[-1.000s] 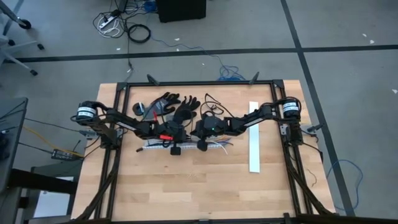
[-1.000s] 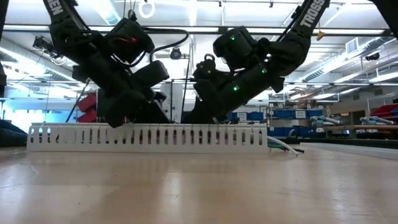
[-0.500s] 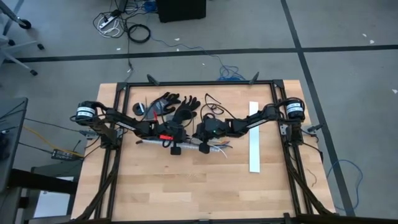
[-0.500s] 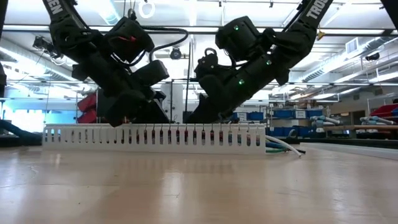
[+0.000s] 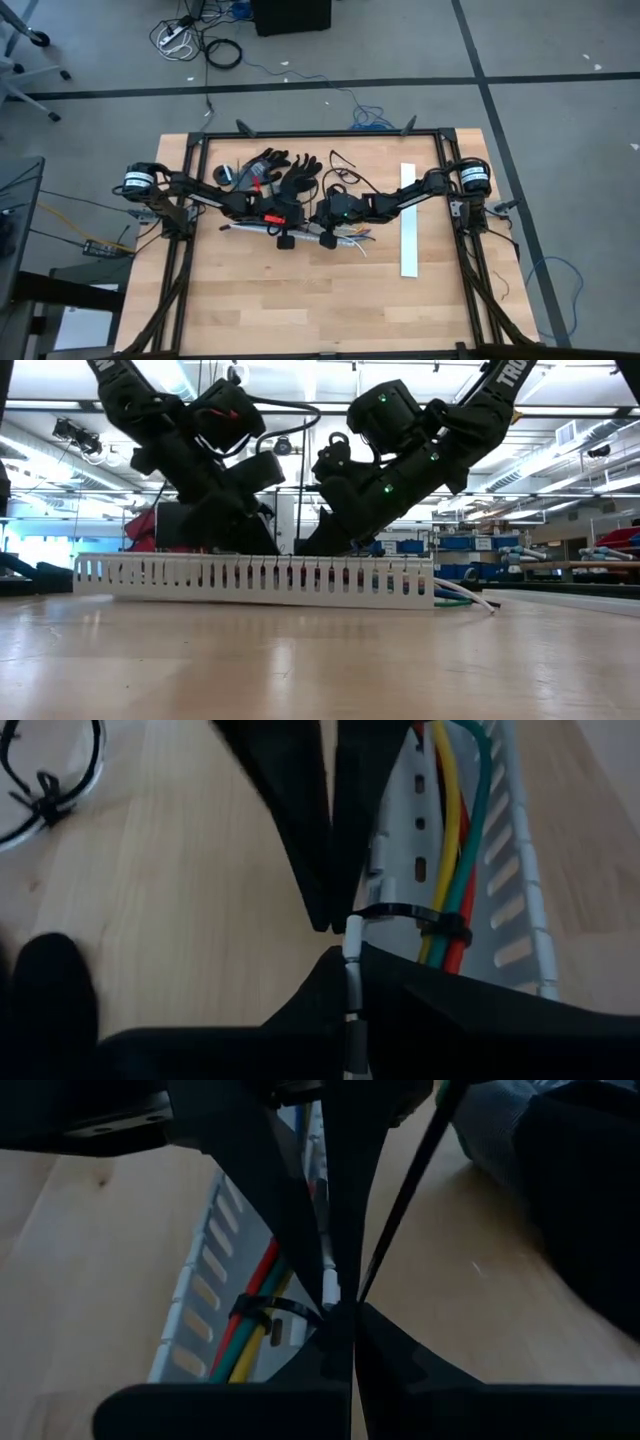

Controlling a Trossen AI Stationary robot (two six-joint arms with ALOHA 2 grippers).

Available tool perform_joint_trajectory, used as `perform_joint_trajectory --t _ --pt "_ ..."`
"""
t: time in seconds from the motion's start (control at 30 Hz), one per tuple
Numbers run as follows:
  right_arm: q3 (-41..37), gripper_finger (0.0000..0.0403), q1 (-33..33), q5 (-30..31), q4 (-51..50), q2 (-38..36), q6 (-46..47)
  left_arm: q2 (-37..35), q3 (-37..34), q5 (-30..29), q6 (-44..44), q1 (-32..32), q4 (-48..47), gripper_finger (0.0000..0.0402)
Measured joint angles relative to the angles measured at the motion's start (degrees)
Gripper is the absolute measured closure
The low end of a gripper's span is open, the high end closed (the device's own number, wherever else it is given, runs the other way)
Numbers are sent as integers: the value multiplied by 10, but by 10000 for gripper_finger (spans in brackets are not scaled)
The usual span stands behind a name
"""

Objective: Ziptie cables
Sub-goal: Put the ziptied cables in a white cable duct

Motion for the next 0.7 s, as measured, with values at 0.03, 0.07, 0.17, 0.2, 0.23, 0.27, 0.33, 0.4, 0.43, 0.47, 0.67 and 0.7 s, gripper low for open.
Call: perform_joint_trajectory --t 0.03,0.07,0.17,0.2,0.23,0.27,0.33,0.4,0.43,0.47,0.67,0.7 --pt "0 403 1 5 -2 0 0 0 5 0 -12 0 -9 401" --pt "0 403 1 7 -3 0 0 0 11 -1 -25 0 -21 401" --pt "1 403 2 12 -3 -1 0 0 27 -6 -51 0 -54 401" --pt "1 403 2 18 -2 -1 1 0 32 -8 -55 0 -59 401" --pt "2 403 2 27 -3 -1 2 0 38 -11 -56 0 -63 401" --pt "2 403 3 34 -3 -1 2 0 41 -16 -57 0 -67 401" --pt "2 403 3 40 -5 -1 2 0 48 -22 -58 0 -76 401" --pt "2 403 3 41 -6 -1 2 0 54 -22 -58 0 -86 401" --pt "2 403 4 42 -6 -1 4 0 55 -23 -58 0 -87 401" --pt "2 403 5 44 -8 -1 4 0 56 -22 -58 0 -88 401" --pt "2 403 9 48 -31 -1 15 0 58 -22 -57 -3 -93 401" --pt "3 403 9 49 -38 -2 19 0 58 -25 -57 -4 -93 401"
